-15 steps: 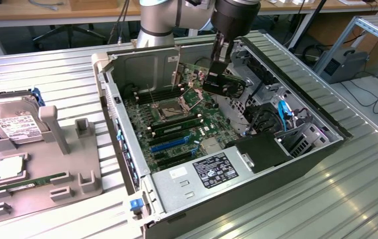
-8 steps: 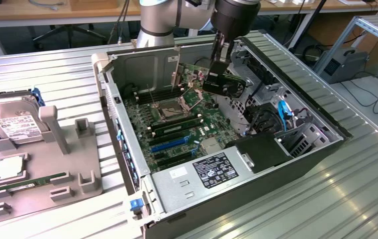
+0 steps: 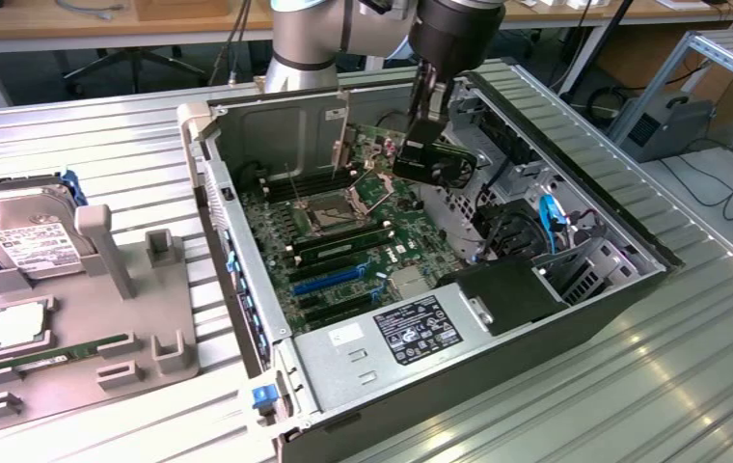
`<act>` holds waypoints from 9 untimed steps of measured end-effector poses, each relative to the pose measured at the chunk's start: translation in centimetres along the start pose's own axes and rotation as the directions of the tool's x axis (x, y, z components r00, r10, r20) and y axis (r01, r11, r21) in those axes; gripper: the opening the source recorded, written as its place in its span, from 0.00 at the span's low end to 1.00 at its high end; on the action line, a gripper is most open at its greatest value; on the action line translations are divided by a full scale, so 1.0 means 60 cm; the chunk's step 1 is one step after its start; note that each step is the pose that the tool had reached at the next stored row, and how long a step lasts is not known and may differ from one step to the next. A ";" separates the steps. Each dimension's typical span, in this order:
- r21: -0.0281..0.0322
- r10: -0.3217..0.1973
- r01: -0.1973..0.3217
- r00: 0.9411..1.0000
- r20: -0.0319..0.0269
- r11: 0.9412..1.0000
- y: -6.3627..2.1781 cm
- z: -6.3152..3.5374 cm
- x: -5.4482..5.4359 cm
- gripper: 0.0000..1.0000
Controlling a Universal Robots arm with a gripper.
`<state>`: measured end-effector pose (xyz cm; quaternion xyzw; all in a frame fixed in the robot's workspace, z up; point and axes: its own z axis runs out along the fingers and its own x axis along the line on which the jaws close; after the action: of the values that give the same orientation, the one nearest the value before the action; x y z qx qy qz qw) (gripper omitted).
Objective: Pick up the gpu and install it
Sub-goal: 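Insert the gpu into the slot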
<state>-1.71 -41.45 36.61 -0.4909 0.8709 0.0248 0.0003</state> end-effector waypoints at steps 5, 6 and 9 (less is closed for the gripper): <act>0.000 -0.016 0.016 1.000 -0.001 1.000 0.000 0.000 0.000 0.27; 0.000 -0.018 0.018 1.000 -0.001 1.000 0.000 0.000 0.000 0.27; -0.001 -0.026 0.026 1.000 -0.001 1.000 0.000 0.000 0.000 0.27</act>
<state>-1.70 -41.45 36.61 -0.5021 0.8645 0.0247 -0.0001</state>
